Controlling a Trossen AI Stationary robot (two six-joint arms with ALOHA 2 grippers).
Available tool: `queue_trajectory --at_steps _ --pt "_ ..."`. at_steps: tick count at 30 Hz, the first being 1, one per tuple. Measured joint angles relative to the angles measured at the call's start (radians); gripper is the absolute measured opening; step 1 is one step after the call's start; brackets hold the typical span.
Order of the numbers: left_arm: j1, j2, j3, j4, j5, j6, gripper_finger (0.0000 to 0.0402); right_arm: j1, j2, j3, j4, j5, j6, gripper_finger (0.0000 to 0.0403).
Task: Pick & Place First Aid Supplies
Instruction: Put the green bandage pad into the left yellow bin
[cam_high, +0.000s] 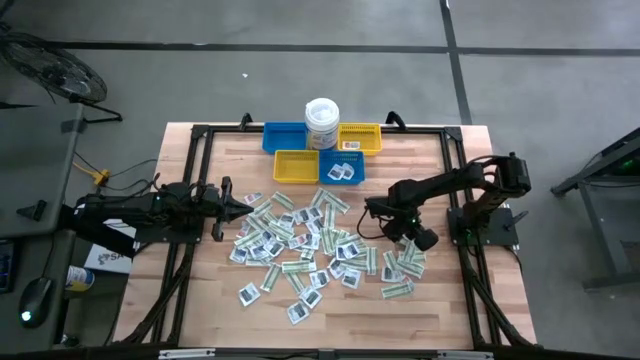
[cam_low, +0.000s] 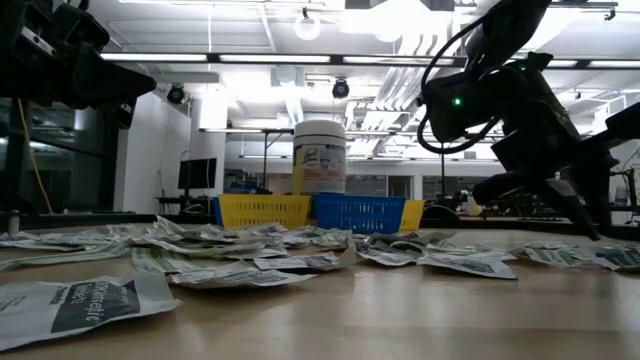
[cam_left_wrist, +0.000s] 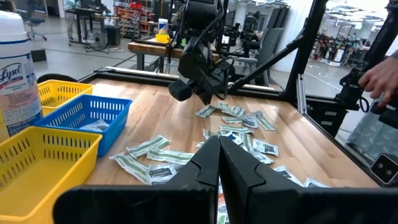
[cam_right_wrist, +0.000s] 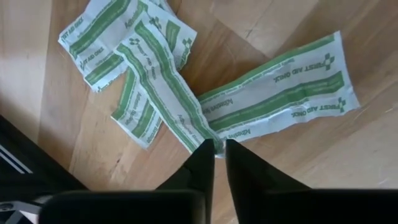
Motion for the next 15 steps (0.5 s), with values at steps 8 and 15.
queue_trajectory --at_steps 8,15 --pt "0.0 0.0 0.0 0.0 0.0 0.0 0.0007 -0.001 0.0 0.001 -0.004 -0.037 0.101 0.0001" --pt "0.0 0.0 0.0 0.0 0.0 0.0 0.0007 -0.019 -0.005 0.094 -0.136 -0.048 0.155 0.0001"
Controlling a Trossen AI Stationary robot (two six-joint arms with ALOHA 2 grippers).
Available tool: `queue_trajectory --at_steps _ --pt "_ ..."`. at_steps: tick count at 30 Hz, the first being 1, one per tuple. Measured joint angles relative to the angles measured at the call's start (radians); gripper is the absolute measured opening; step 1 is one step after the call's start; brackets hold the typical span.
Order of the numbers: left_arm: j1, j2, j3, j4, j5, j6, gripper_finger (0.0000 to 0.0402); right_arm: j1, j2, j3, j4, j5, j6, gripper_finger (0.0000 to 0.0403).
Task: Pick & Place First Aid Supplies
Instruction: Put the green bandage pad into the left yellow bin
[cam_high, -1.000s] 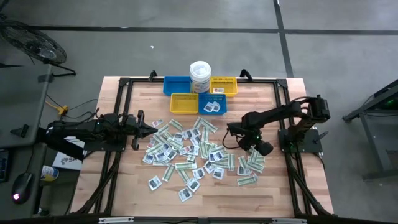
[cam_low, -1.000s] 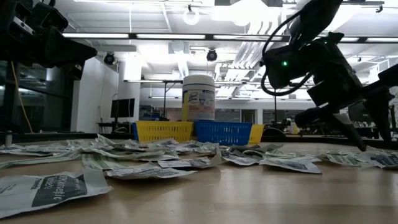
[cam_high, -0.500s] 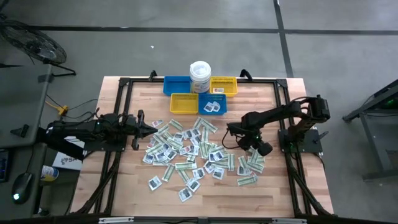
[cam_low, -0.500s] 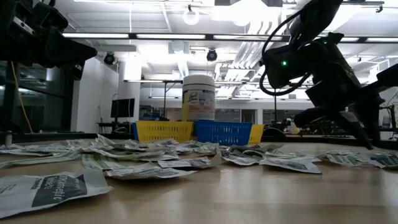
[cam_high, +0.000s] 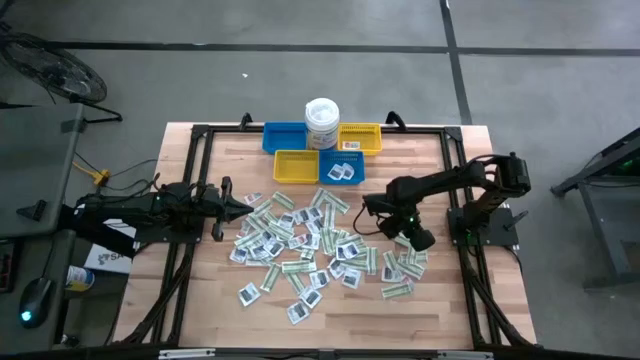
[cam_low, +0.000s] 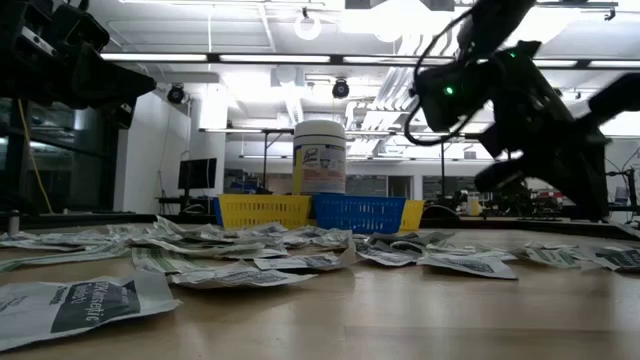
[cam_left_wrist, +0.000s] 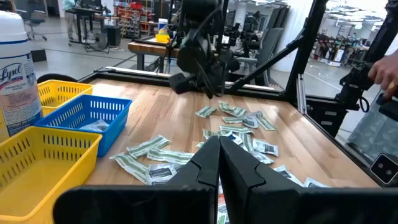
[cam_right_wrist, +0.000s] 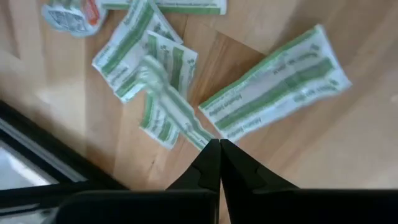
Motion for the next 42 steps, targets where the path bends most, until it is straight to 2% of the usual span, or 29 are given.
queue_trajectory --at_steps 7,14,20,26,37,42 --pt "0.0 0.0 0.0 0.0 0.0 0.0 0.0007 -0.033 -0.063 0.131 -0.143 -0.039 0.027 0.0" --pt "0.0 0.0 0.0 0.0 0.0 0.0 0.0007 -0.086 -0.157 0.207 -0.145 -0.036 0.134 0.0" --pt "0.0 0.0 0.0 0.0 0.0 0.0 0.0007 -0.166 -0.251 0.213 -0.012 0.013 0.246 0.0" --pt "0.0 0.0 0.0 0.0 0.0 0.0 0.0007 -0.268 -0.286 0.213 0.143 0.073 0.371 0.0" --pt "0.0 0.0 0.0 0.0 0.0 0.0 0.0007 -0.541 -0.238 0.213 0.438 0.135 0.566 0.0" --pt "0.0 0.0 0.0 0.0 0.0 0.0 0.0007 -0.61 -0.193 0.213 0.536 0.128 0.605 0.0"
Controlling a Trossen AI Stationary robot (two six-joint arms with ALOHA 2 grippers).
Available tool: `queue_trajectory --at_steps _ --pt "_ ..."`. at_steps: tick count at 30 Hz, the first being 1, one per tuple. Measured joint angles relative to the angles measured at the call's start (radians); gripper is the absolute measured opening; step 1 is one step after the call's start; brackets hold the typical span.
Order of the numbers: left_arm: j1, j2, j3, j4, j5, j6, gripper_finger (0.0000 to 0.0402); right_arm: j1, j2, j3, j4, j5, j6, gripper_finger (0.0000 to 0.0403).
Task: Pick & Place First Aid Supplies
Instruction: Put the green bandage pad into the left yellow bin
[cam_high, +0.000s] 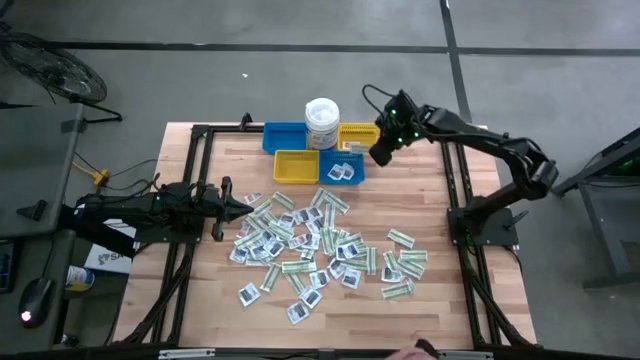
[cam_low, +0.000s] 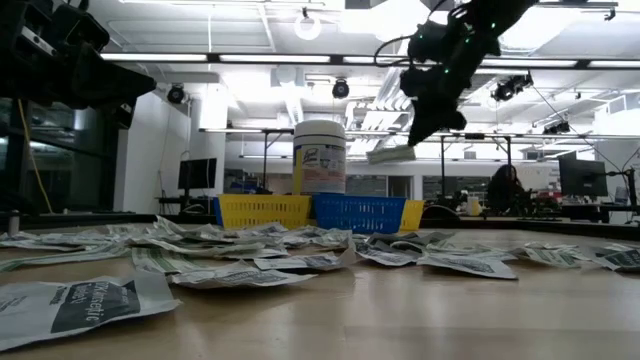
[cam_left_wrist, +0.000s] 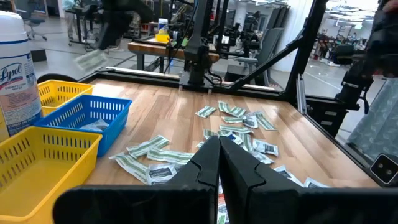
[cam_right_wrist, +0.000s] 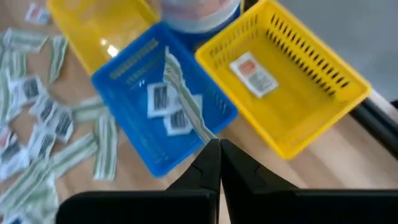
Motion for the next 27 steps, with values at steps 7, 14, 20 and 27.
queue_trajectory --at_steps 7,14,20,27 --pt "0.0 0.0 0.0 0.0 0.0 0.0 0.0007 0.011 0.04 0.049 0.163 -0.089 0.031 0.0" --pt "0.0 0.0 0.0 0.0 0.0 0.0 0.0007 0.093 0.161 0.181 0.179 -0.117 -0.025 0.0" --pt "0.0 0.0 0.0 0.0 0.0 0.0 0.0007 0.151 0.341 0.322 0.187 -0.119 -0.011 0.0" --pt "0.0 0.0 0.0 0.0 0.0 0.0 0.0007 0.195 0.533 0.446 0.19 -0.158 0.047 0.0"
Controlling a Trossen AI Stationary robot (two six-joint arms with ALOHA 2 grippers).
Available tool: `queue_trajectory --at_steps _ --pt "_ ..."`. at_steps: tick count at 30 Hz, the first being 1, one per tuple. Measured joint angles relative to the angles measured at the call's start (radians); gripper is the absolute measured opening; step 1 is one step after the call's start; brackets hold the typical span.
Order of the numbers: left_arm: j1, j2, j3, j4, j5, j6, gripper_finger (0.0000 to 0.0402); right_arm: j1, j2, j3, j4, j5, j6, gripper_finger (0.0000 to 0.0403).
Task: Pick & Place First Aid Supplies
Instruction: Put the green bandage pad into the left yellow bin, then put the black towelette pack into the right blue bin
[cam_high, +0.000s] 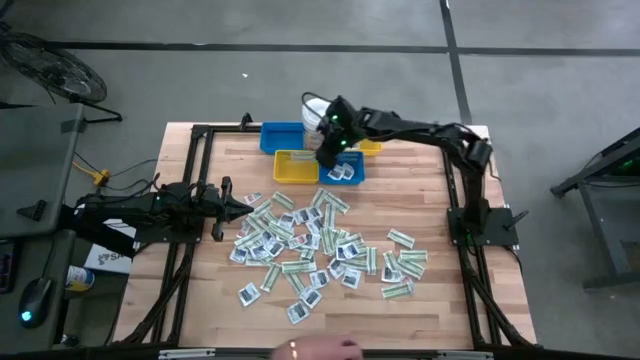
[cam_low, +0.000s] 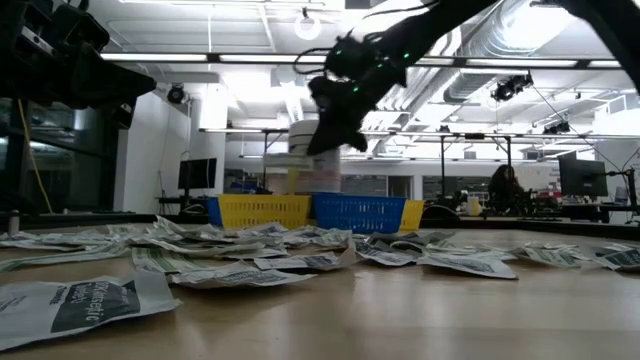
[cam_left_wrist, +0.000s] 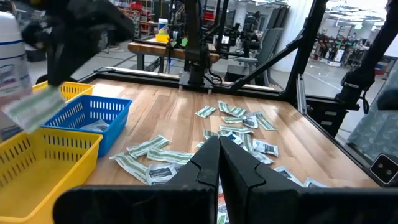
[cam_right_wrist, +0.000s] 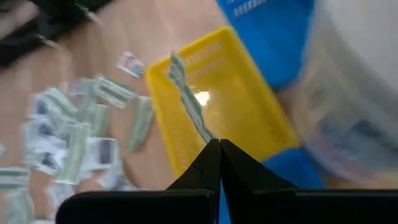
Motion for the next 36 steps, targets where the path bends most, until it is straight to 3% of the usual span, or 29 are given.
queue_trajectory --at_steps 5,14,24,31,36 --pt "0.0 0.0 0.0 0.0 0.0 0.0 0.0007 0.022 0.087 0.042 -0.006 -0.003 0.075 0.0" --pt "0.0 0.0 0.0 0.0 0.0 0.0 0.0007 0.027 0.093 0.038 -0.01 0.047 0.129 0.0007" --pt "0.0 0.0 0.0 0.0 0.0 0.0 0.0007 0.045 0.082 0.038 -0.026 0.057 0.132 0.0118" --pt "0.0 0.0 0.0 0.0 0.0 0.0 0.0007 0.072 -0.026 0.029 -0.148 0.168 0.084 0.0169" --pt "0.0 0.0 0.0 0.0 0.0 0.0 0.0007 0.118 -0.192 -0.169 -0.114 0.187 0.132 0.0173"
